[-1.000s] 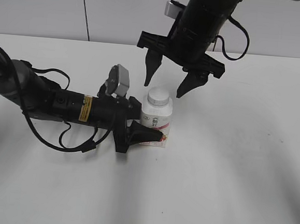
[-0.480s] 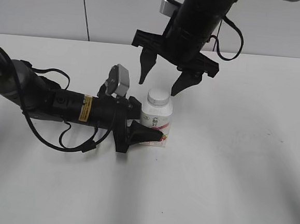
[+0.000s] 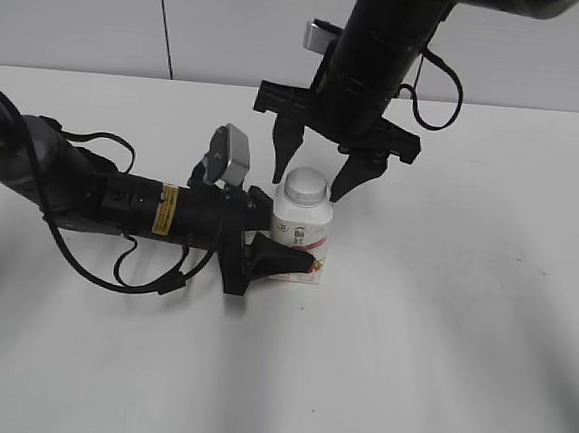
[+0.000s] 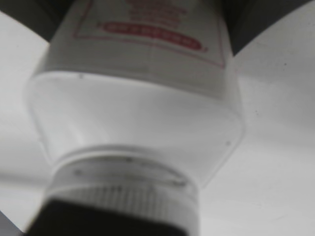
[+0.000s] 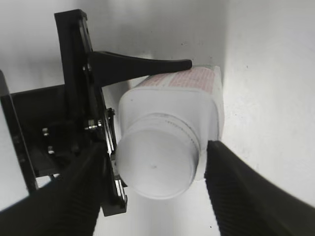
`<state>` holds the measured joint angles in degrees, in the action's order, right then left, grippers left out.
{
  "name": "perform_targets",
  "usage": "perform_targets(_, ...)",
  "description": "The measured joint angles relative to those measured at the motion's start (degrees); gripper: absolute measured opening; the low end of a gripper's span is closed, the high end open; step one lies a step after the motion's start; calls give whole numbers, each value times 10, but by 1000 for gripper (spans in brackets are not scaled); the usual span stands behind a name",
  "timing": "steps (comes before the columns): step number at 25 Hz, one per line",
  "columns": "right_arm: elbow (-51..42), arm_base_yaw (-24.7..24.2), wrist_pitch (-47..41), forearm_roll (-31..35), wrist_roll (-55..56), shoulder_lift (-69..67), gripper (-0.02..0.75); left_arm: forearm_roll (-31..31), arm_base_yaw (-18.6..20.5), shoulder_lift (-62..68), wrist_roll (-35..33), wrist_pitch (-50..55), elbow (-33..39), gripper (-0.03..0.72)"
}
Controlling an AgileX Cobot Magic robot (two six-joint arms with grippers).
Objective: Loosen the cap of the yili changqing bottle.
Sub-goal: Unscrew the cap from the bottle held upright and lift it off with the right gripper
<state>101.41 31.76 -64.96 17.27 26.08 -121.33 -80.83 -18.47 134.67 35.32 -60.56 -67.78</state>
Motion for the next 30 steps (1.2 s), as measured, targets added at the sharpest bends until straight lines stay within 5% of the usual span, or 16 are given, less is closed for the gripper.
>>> perform_targets(22, 15, 0, -23, 1, -19, -12, 400, 1, 0, 0, -1, 1, 0, 409)
perform_targets(30, 15, 0, -24, 1, -168, -12, 400, 1, 0, 0, -1, 1, 0, 402)
